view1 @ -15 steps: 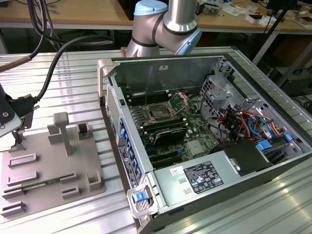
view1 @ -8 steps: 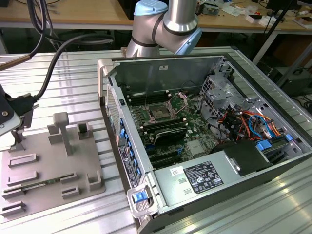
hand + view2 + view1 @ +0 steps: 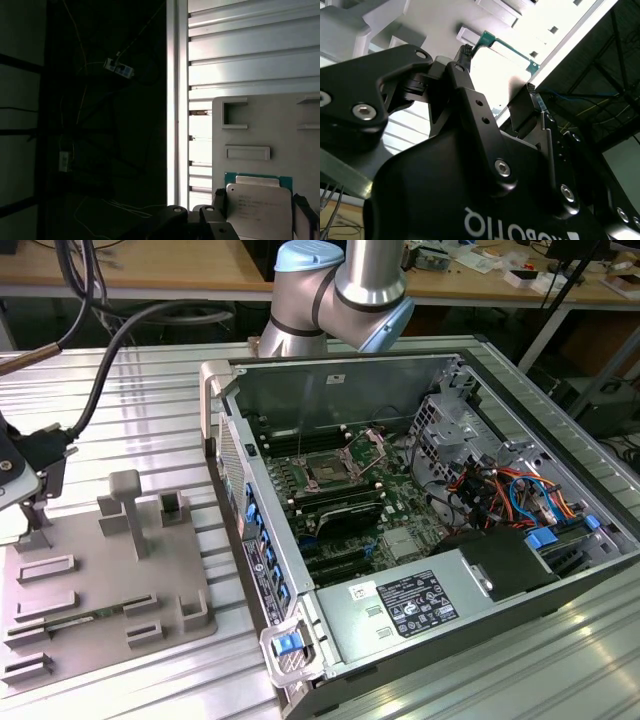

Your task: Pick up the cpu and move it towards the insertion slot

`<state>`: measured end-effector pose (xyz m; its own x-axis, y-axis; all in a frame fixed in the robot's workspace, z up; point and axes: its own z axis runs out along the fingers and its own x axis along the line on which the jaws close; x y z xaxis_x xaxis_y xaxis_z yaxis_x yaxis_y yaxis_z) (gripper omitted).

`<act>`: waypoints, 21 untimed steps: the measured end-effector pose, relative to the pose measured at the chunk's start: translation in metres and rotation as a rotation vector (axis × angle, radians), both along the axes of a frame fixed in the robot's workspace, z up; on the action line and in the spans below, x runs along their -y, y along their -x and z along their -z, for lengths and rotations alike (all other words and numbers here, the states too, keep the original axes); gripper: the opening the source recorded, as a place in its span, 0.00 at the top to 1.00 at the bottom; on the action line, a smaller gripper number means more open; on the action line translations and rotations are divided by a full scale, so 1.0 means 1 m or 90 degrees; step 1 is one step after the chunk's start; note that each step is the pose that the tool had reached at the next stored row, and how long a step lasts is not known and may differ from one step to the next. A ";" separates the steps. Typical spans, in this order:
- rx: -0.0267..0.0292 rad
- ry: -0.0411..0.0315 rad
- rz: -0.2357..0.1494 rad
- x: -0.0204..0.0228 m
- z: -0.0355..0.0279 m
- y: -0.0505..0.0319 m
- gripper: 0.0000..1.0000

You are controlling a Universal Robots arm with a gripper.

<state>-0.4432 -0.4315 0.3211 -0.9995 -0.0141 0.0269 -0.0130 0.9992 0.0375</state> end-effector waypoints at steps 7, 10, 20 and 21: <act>0.0001 -0.0001 0.000 0.0000 -0.0101 0.0000 0.45; 0.0002 -0.0001 0.000 0.0000 -0.0115 0.0000 0.45; 0.0001 -0.0001 0.000 0.0000 -0.0155 0.0000 0.45; 0.0002 -0.0002 0.000 0.0000 -0.0157 0.0000 0.45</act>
